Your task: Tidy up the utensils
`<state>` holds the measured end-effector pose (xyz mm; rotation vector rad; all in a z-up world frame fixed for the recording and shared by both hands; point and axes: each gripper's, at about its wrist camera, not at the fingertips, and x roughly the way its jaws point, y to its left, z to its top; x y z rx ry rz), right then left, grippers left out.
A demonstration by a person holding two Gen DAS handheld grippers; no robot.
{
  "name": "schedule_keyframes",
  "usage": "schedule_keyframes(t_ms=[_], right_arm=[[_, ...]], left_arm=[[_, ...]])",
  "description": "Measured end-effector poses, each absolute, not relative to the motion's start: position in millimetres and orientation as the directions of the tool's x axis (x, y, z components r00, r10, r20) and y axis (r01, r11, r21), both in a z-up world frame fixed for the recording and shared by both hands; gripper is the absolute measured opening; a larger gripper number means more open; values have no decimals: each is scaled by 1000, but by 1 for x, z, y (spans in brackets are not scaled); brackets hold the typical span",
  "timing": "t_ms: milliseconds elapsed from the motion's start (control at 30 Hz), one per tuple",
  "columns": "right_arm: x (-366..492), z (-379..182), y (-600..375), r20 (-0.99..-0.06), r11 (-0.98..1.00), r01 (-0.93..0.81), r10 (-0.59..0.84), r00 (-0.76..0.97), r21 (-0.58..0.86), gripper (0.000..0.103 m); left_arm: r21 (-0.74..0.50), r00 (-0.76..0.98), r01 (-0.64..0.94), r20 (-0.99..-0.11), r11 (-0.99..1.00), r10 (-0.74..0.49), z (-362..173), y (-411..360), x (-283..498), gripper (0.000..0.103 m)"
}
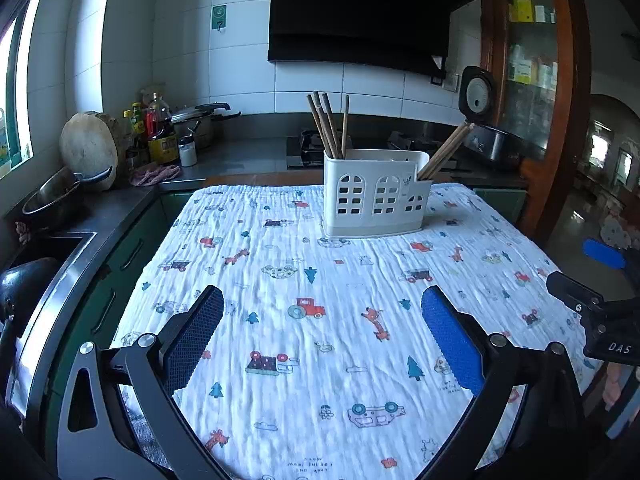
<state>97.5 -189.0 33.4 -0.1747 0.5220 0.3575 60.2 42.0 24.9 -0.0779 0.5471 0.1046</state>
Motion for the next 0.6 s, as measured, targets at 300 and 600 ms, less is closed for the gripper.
schedule_keyframes(t_ms=[300, 600], right_arm=[[85, 24, -199, -529, 935, -353, 282, 800, -35, 96], [80, 26, -200, -525, 935, -354, 289, 801, -26, 96]], left_arm=[[-23, 854, -106, -514, 994, 79, 24, 36, 47, 98], [-7, 860, -94, -504, 996, 78, 27, 29, 40, 98]])
